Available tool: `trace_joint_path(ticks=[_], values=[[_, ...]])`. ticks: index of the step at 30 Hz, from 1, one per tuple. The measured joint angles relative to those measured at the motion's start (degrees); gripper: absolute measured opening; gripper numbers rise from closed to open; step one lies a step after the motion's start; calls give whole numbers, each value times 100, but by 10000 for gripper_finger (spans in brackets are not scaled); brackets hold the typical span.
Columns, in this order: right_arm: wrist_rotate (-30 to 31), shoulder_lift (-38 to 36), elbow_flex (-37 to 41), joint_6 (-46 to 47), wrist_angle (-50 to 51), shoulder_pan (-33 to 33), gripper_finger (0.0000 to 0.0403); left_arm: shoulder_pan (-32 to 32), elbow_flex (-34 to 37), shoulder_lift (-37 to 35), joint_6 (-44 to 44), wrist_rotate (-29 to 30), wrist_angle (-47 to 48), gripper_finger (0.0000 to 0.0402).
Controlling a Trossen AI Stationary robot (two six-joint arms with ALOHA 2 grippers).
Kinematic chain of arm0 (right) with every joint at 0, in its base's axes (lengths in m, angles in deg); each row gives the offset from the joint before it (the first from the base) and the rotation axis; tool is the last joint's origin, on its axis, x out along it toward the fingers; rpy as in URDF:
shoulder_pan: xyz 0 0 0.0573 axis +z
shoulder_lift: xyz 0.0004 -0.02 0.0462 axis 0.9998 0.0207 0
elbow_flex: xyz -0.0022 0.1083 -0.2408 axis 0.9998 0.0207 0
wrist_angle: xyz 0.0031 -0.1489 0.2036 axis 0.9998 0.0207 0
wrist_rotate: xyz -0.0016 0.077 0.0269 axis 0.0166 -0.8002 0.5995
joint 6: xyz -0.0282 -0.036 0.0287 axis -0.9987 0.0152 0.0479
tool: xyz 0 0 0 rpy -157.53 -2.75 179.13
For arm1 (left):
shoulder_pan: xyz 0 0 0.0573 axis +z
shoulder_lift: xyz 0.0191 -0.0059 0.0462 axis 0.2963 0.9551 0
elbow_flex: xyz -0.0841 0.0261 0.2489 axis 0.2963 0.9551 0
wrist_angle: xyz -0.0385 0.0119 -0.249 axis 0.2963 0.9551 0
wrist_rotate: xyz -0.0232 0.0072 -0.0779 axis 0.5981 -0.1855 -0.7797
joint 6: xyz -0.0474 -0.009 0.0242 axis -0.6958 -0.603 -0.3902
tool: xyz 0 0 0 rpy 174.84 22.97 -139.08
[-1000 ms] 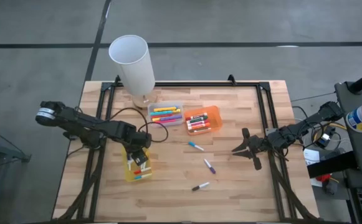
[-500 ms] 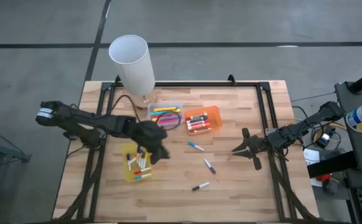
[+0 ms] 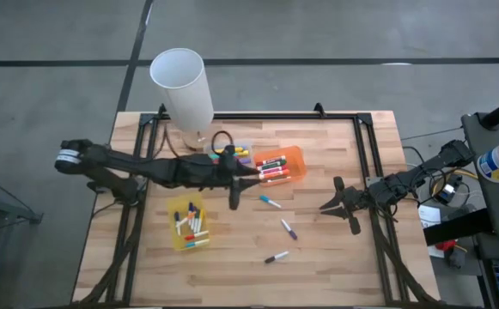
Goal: Pick & Place Markers
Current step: Put the light blue pen into the yellow bin
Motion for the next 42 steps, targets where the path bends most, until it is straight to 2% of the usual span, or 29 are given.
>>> trace_joint_path(ticks=[5,12,21,25,31,36,42], values=[[0,0,0,0,-1,1,61,107,1,614,683,-27,-15,119],[1,0,0,0,-1,0,61,169,-357,1618,799,-45,27,119],[2,0,0,0,0,0,61,228,-1349,2740,1029,-893,1242,119],[2,0,0,0,-1,0,61,262,-1719,3149,1254,-948,1742,119],[1,0,0,0,-1,0,61,402,-2094,3562,1429,-964,2030,119],[2,2,0,0,-1,0,61,472,-2349,3784,1520,-1440,2673,119],[0,0,0,0,2,0,61,514,-2371,3867,2019,-1472,2899,119]])
